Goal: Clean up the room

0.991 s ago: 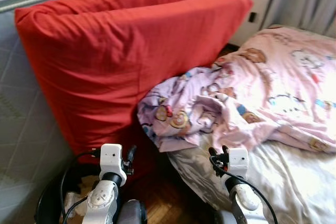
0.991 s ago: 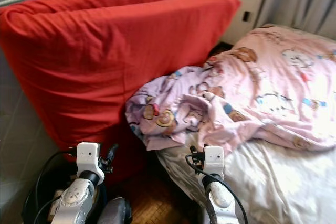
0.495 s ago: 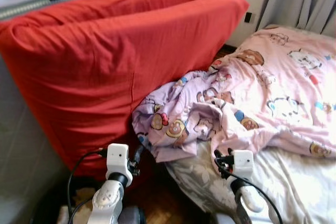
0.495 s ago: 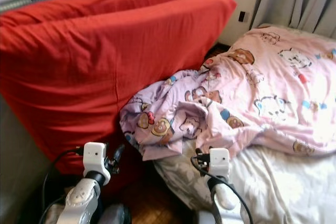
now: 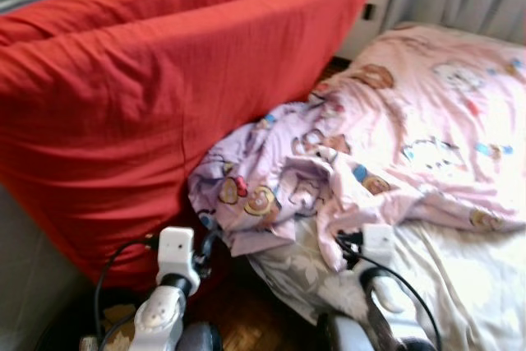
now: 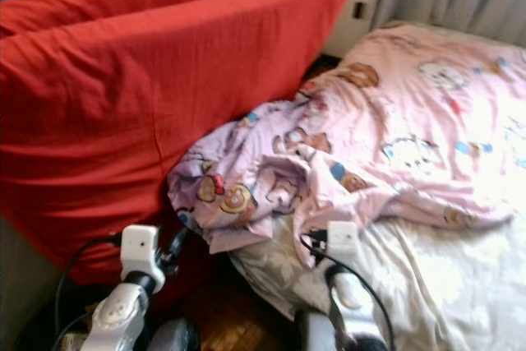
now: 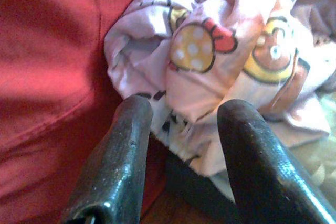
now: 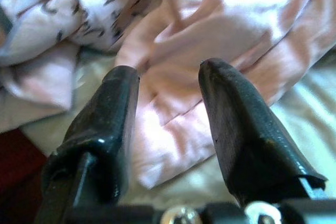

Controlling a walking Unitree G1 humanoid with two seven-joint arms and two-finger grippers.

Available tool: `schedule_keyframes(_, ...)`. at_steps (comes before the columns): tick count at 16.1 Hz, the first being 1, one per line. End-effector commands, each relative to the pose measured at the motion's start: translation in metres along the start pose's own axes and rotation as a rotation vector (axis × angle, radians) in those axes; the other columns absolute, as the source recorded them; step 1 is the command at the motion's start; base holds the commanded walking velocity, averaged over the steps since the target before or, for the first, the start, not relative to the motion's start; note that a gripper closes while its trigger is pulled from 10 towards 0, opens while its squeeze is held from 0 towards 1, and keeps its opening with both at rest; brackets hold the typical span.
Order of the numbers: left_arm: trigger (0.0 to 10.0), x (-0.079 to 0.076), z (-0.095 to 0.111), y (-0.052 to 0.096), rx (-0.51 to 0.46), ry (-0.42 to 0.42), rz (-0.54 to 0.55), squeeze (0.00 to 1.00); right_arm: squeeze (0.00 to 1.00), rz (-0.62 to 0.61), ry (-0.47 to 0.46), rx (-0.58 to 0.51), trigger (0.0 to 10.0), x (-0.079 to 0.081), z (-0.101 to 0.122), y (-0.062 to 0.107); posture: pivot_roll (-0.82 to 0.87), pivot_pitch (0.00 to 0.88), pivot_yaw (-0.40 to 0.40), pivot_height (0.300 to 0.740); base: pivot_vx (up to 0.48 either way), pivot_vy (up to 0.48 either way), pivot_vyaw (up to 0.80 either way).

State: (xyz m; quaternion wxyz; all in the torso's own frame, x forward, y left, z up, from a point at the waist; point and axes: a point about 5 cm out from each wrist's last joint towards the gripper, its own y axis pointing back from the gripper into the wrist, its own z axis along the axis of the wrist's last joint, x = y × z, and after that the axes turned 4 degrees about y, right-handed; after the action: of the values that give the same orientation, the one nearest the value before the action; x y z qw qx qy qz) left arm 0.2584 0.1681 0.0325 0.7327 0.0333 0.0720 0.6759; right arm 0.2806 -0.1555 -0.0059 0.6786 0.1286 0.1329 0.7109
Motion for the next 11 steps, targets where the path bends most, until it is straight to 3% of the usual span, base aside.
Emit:
schedule_keyframes(1,10.0,0.003,0.0,0.003,0.005,0.005,0.011,0.0,0.0,0.008,0.0,0.037,10.0,0.003,-0.004,-0.001,0.0,0.098,0.04,0.607,0.0,0.0,0.0)
schedule_keyframes(2,10.0,0.004,0.0,0.006,0.007,0.002,0.013,0.0,1.0,0.005,0.031,0.074,10.0,0.003,-0.003,-0.004,0.02,0.112,0.042,0.607,0.0,0.0,0.0)
schedule_keyframes(4,10.0,0.006,0.001,0.012,0.01,-0.004,0.019,0.0,1.0,0.004,0.08,0.118,10.0,0.003,-0.002,-0.007,0.05,0.134,0.044,0.607,0.0,0.0,0.0)
schedule_keyframes(11,10.0,0.015,0.005,0.035,0.027,-0.024,0.036,0.0,1.0,0.017,0.128,0.11,10.0,0.006,0.012,-0.016,0.11,0.226,0.06,0.607,0.0,0.0,0.0)
